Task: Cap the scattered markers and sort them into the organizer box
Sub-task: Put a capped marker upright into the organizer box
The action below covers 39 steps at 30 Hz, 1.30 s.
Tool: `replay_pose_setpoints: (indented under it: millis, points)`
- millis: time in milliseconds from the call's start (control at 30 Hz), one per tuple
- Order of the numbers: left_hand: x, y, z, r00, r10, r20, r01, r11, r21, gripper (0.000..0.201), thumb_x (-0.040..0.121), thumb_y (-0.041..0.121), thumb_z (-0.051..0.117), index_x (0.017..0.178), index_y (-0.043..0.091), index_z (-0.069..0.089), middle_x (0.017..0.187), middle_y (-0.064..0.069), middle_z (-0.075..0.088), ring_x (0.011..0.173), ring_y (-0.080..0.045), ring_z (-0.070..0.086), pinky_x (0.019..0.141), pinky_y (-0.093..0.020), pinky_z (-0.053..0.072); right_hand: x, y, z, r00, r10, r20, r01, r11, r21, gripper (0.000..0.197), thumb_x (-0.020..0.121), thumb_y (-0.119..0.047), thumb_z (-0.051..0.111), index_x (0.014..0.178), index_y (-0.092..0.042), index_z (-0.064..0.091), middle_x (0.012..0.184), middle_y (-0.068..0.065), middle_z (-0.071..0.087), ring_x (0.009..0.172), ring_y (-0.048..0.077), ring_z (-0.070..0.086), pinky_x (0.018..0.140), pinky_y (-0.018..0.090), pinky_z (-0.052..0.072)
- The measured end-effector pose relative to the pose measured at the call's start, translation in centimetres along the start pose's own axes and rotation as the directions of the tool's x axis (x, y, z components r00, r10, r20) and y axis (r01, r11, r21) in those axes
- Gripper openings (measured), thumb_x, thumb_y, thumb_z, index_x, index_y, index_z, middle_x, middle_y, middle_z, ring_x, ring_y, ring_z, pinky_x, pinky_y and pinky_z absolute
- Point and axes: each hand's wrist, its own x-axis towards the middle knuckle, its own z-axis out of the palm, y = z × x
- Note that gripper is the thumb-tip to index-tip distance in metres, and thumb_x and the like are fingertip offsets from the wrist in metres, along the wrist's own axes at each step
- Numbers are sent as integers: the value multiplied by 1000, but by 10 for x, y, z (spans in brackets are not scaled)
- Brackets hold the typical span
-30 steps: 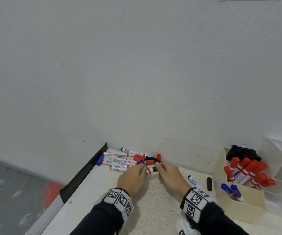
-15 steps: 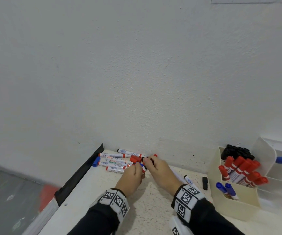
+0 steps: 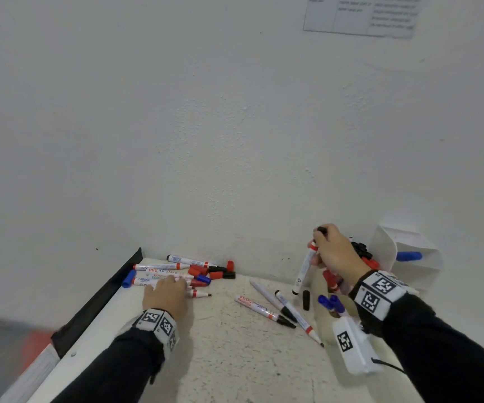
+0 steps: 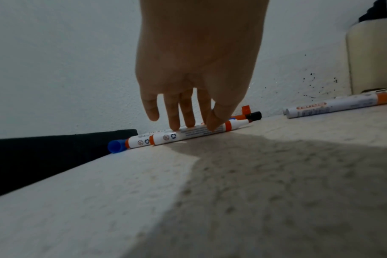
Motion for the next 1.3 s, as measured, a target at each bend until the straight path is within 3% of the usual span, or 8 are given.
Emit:
replay_pose_setpoints:
  millis: [100,333,500,667,800,1000,1167,1300]
  points:
    - [-1,1,-1,1000,29,-2,-29,999,42,38,91,24,52,128,23,45,133,1,48,124,-17,45,108,-36,35,-5,10,-39,987,24,-162,-55,980,-190,23,100,-20,32,113,-3,41,92,12,54,71,19,49,68,28,33]
    - [0,6,-2,998,61,-19,-61,998,26,30,94,19,48,123,25,47,129,3,48,121,-15,44,104,-32,37,2,18,-62,882,-111,-458,80,993,-88,20,98,-16,37,111,-3,43,97,12,50,88,24,49,77,35,38]
    - [3,8,-1,998,69,-13,-69,997,17,30,94,24,48,124,26,47,131,2,46,123,-16,42,105,-34,36,6,28,-53,916,-224,-333,144,958,-246,19,96,-16,42,112,-8,48,103,12,57,94,25,56,87,39,46]
    - [8,8,1,998,67,-13,-67,998,11,31,95,23,46,125,26,47,132,1,46,124,-17,41,105,-34,36,8,32,-47,926,-235,-295,76,883,-463,22,92,-24,52,111,-16,46,88,7,64,75,21,57,73,33,48]
    - [9,7,0,997,78,-14,-77,996,32,30,95,24,46,125,25,47,132,1,46,124,-17,40,105,-33,35,6,28,-43,982,-163,-95,65,766,-639,22,96,-19,46,116,-12,53,99,5,62,89,19,56,79,23,38]
    - [6,8,-5,994,110,-12,-110,992,55,25,97,26,43,121,26,49,127,3,53,121,-17,45,108,-36,32,6,23,-29,996,-90,4,43,435,-899,28,94,-20,40,118,-20,55,121,3,53,112,23,47,92,34,43]
    - [3,11,-16,988,137,-67,-147,971,-187,9,98,26,41,99,26,50,100,4,58,94,-13,57,88,-26,44,7,0,-23,988,-137,-71,42,683,-729,33,93,-21,40,124,-13,50,127,9,49,113,26,46,93,39,42]
    - [4,12,-21,999,42,-3,-36,820,-571,9,94,28,51,98,20,52,87,2,60,66,-8,55,65,-21,48,-4,-42,0,969,-246,-30,196,834,-516,24,92,-17,44,109,-12,59,105,8,60,87,19,54,73,28,43]
